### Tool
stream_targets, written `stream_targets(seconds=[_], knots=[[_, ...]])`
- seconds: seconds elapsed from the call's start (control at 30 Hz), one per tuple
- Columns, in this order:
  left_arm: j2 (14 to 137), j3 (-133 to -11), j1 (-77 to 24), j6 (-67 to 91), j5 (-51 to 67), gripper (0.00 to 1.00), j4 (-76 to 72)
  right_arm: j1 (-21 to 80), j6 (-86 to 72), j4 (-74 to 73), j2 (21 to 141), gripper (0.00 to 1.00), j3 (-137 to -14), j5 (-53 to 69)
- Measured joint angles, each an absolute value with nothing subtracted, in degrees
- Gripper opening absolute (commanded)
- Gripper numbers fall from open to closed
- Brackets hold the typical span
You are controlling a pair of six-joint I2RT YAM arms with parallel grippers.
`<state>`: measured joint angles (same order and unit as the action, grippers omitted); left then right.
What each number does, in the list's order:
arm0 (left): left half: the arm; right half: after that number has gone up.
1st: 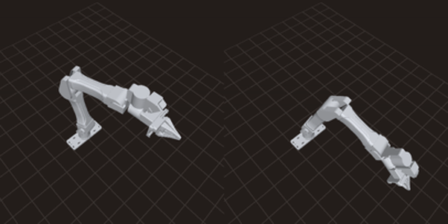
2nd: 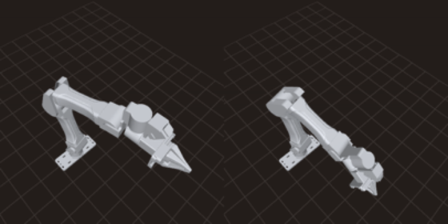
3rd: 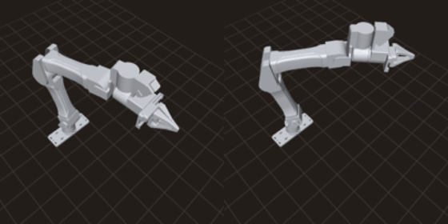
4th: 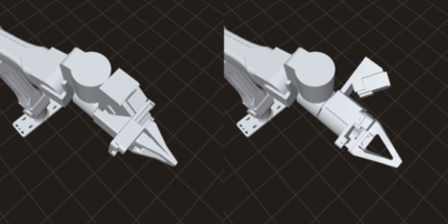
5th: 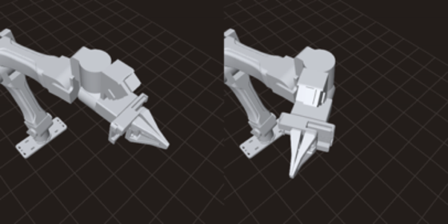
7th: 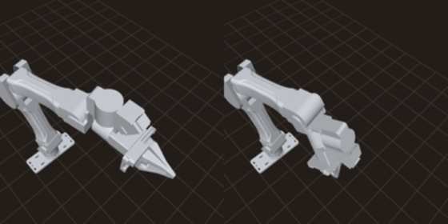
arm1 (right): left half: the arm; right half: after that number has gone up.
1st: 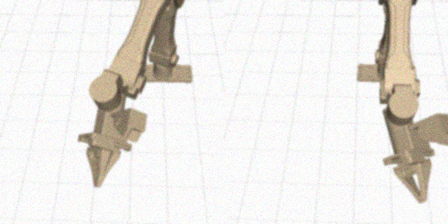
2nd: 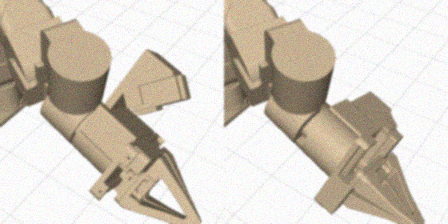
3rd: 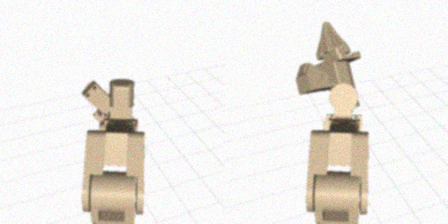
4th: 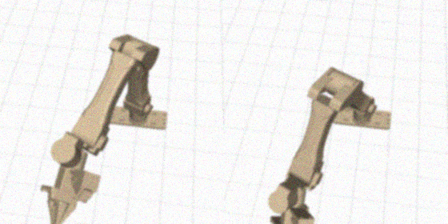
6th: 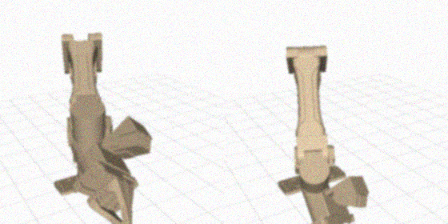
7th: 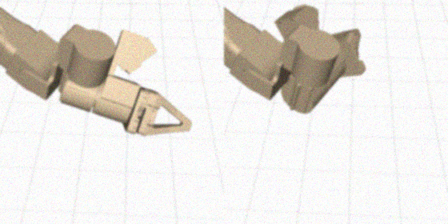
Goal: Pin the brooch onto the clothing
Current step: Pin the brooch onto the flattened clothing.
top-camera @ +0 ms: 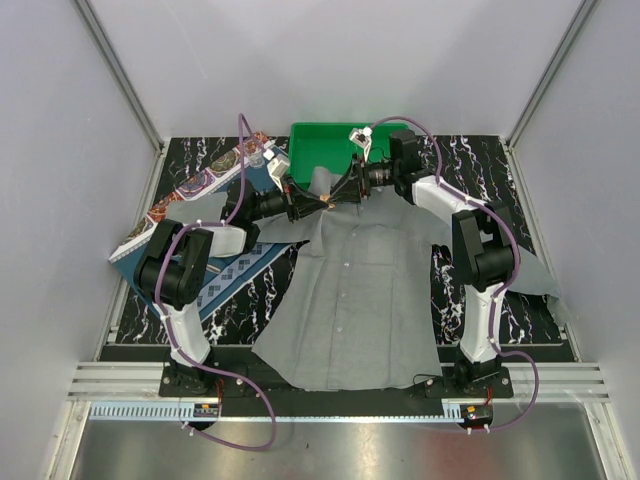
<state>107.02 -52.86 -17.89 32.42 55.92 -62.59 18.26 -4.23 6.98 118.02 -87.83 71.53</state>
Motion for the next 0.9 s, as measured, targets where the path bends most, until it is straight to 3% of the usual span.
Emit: stream_targets(seconds=[0.07,0.23,0.3,0.43,0.63,0.67,0.8,0.9], knots=[[107.0,-52.8,-17.8,32.5,55.4,0.0,-62.3,18.3,-5.2,7.0,118.0,0.44,-87.8,71.2],[107.0,-52.6,-17.4,33.5,53.7,0.0,-61.2,18.4,-8.0,8.9,117.9,0.51,-86.1,70.0],[107.0,-52.4,-17.3,33.9,53.6,0.0,-61.2,18.4,-7.9,9.0,117.9,0.51,-84.8,69.0],[107.0,-52.2,-17.2,34.5,53.4,0.0,-61.3,18.5,-8.1,8.9,118.0,0.41,-84.2,68.4],[107.0,-51.9,-17.0,34.9,53.3,0.0,-61.4,18.9,-9.7,10.7,118.0,0.44,-84.2,68.5],[107.0,-51.9,-17.0,35.0,53.4,0.0,-61.4,18.9,-10.0,11.2,118.0,0.39,-84.2,68.5],[107.0,-51.9,-17.0,35.3,53.1,0.05,-61.3,18.9,-10.7,12.3,118.0,0.0,-84.2,70.0],[107.0,-51.9,-16.9,35.7,53.3,0.13,-61.0,19.1,-10.4,12.1,118.0,0.0,-84.4,70.5]])
